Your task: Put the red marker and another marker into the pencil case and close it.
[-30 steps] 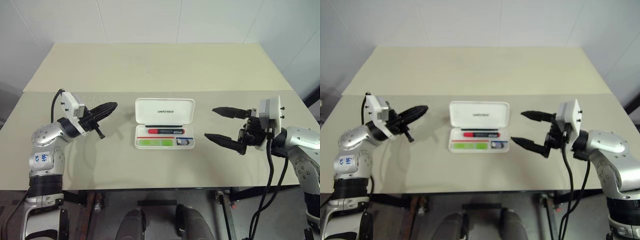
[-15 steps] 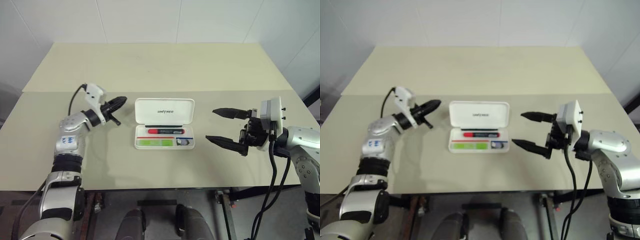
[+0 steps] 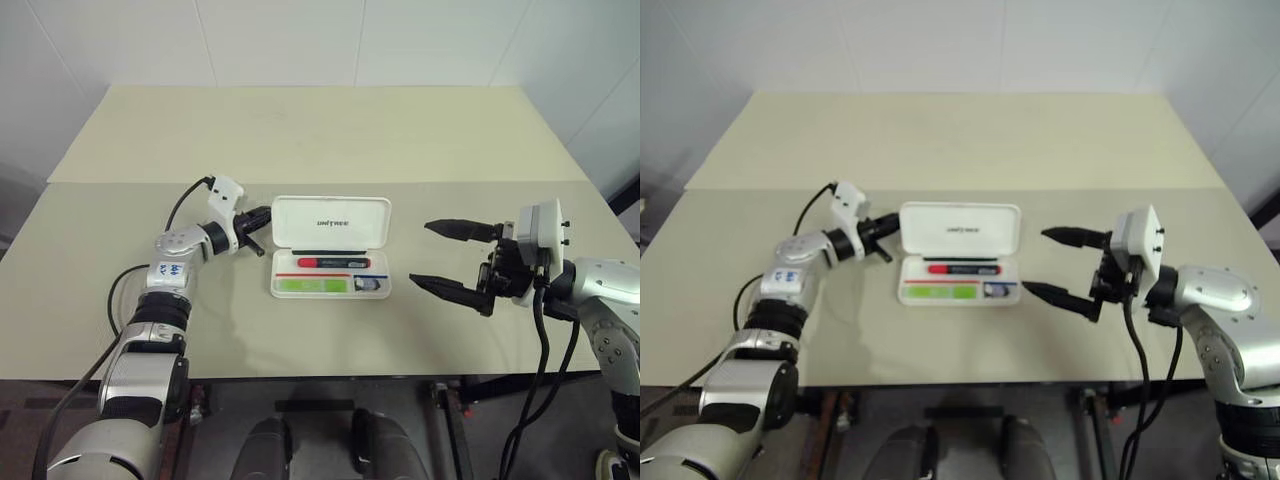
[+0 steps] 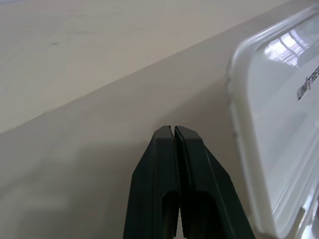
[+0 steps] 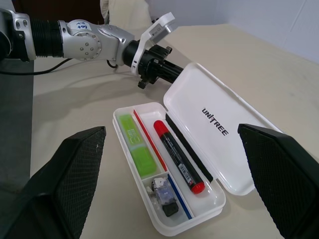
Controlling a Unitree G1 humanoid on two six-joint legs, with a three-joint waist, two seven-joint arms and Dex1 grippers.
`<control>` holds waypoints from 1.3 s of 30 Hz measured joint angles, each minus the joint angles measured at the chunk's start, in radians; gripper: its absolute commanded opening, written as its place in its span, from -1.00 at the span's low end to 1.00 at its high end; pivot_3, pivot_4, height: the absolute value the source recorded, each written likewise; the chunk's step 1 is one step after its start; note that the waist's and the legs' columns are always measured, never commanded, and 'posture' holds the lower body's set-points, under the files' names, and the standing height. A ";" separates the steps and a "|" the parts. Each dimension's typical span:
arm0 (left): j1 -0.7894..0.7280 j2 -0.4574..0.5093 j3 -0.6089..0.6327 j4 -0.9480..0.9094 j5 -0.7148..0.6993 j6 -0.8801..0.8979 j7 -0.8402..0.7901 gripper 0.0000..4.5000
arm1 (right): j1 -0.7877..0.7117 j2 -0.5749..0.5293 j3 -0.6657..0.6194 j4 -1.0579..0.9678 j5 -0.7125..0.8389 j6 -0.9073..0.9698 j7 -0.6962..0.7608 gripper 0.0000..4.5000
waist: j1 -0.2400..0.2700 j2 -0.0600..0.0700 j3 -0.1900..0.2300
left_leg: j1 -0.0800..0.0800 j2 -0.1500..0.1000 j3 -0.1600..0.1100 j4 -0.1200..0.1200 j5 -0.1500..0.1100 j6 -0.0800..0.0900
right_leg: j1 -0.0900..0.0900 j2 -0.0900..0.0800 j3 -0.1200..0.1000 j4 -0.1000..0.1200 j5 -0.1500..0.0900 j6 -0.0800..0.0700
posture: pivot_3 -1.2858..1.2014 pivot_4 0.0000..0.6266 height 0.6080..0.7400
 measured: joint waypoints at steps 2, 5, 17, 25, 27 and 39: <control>-0.006 -0.004 0.000 0.001 0.000 -0.012 -0.012 -0.99 | 0.000 0.000 0.000 -0.001 0.000 0.000 -0.003 1.00 | 0.000 0.000 0.000 | 0.000 0.000 0.000 0.000 0.000 0.000 | 0.000 0.000 0.000 0.000 0.000 0.000 | 0.03 -0.52 1.00; -0.008 -0.007 0.000 0.005 -0.002 -0.028 -0.042 -0.99 | 0.000 0.000 0.000 -0.001 0.000 0.000 -0.005 1.00 | 0.000 0.000 0.000 | 0.000 0.000 0.000 0.000 0.000 0.000 | 0.000 0.000 0.000 0.000 0.000 0.000 | 0.03 -0.52 1.00; 0.006 0.041 -0.008 -0.023 -0.023 -0.117 -0.274 -0.99 | 0.004 0.003 0.000 -0.012 0.000 0.000 -0.008 1.00 | 0.000 0.000 0.000 | 0.000 0.000 0.000 0.000 0.000 0.000 | 0.000 0.000 0.000 0.000 0.000 0.000 | 0.03 -0.52 1.00; 0.053 0.103 -0.113 -0.246 -0.030 -0.033 -0.500 -0.99 | 0.007 0.010 0.001 -0.013 0.000 -0.002 -0.011 1.00 | 0.002 0.000 0.000 | 0.000 0.000 0.000 0.001 0.000 0.000 | 0.000 0.000 0.000 0.000 0.000 0.000 | 0.03 -0.52 1.00; 0.061 0.105 -0.134 -0.283 -0.028 -0.014 -0.519 -0.99 | 0.008 0.010 0.001 -0.013 0.000 -0.002 -0.011 1.00 | 0.000 0.000 0.000 | 0.000 0.000 0.000 0.001 0.000 0.000 | 0.000 0.000 0.000 0.000 0.000 0.000 | 0.03 -0.52 1.00; 0.090 0.074 -0.261 -0.358 0.043 0.078 -0.476 -0.99 | 0.029 0.031 0.000 -0.025 -0.001 -0.003 -0.040 1.00 | 0.000 0.000 0.000 | 0.000 0.000 0.000 0.001 0.000 0.000 | 0.000 0.000 0.000 0.000 0.000 0.000 | 0.03 -0.52 1.00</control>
